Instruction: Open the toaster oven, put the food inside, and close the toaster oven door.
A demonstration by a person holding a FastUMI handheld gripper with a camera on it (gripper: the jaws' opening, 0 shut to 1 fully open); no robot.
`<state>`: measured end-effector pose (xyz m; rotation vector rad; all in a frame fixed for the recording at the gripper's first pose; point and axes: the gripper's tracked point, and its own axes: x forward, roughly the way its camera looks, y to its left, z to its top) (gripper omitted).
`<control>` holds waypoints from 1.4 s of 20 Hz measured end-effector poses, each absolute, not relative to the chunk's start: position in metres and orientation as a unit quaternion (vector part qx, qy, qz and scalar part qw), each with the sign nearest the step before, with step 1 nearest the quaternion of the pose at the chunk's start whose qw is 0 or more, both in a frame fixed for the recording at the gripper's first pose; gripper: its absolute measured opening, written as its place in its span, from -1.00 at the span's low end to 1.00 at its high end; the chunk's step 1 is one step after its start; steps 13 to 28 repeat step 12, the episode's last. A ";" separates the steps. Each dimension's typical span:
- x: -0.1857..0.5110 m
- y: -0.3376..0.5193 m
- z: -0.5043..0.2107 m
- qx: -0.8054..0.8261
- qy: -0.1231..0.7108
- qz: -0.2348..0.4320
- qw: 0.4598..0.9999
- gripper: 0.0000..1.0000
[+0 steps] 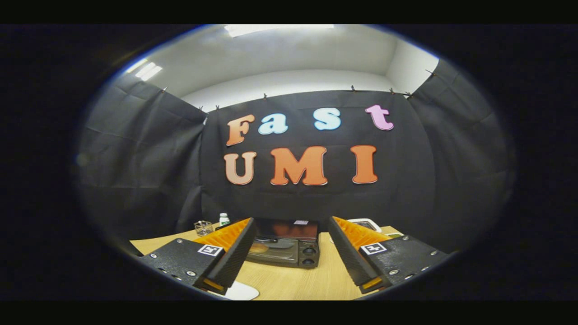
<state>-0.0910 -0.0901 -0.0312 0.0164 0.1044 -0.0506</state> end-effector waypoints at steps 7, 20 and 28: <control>-0.097 -0.097 -0.026 0.006 0.044 -0.026 0.999 0.90; -0.094 -0.092 -0.023 -0.010 0.029 -0.023 0.999 0.90; -0.094 -0.092 -0.023 -0.010 0.029 -0.023 0.999 0.90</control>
